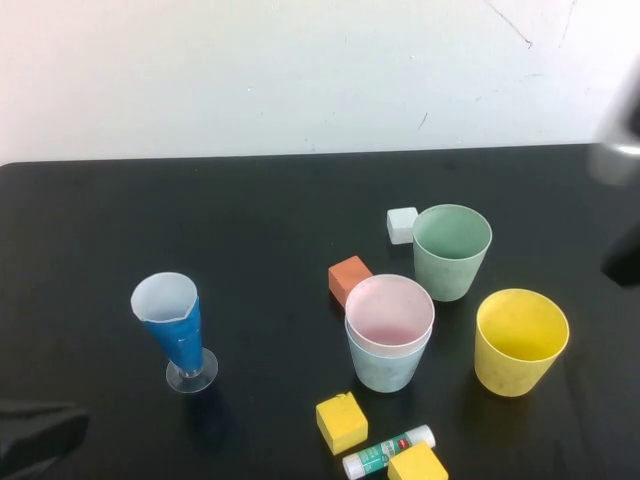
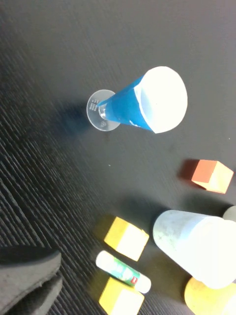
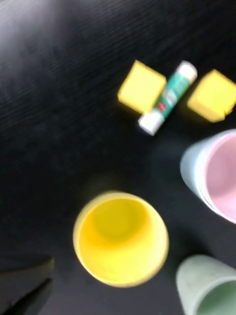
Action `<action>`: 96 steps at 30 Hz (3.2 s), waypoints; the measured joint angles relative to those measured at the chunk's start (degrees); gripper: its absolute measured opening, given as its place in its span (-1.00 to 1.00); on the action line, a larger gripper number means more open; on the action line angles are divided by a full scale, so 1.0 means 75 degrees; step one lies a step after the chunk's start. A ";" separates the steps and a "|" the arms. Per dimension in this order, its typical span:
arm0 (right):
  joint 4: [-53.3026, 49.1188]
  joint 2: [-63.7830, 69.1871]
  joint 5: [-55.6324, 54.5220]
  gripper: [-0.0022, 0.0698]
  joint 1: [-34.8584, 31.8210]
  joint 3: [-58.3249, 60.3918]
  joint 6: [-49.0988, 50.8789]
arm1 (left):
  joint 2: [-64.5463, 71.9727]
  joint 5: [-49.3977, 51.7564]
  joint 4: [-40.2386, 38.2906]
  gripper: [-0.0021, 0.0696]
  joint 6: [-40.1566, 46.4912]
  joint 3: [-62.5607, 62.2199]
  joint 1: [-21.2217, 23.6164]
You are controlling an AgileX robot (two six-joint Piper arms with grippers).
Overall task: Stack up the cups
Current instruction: Pick up the green cup, then place the green cup on the yellow cup, then pick up the yellow cup
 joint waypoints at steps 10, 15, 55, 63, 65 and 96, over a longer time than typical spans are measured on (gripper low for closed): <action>-0.1336 0.2692 0.0015 -0.93 0.0444 -0.2281 0.1122 | -0.0314 -0.0007 0.0033 -0.94 -0.0101 0.0255 0.0000; -0.1165 0.4038 0.0015 -0.51 0.0444 -0.3438 0.1279 | -0.0314 -0.0020 0.0292 -0.94 -0.0101 0.0355 0.0000; -0.1594 0.3985 0.0018 -0.88 0.0252 -0.5655 0.1988 | -0.0314 0.0658 0.0954 -0.94 -0.1302 0.0358 0.0000; -0.1493 0.1386 0.0061 -0.88 0.0252 -0.2898 0.1479 | -0.0314 0.0644 0.1270 -0.94 -0.1314 0.0358 0.0000; -0.1493 0.1163 0.0061 -0.88 0.0252 -0.2215 0.1412 | -0.0314 0.0594 0.1287 -0.94 -0.1314 0.0358 0.0000; -0.1048 0.3717 -0.0147 0.00 0.0252 -0.1334 0.1301 | -0.0314 0.0864 0.1091 -0.94 -0.1320 0.0358 0.0000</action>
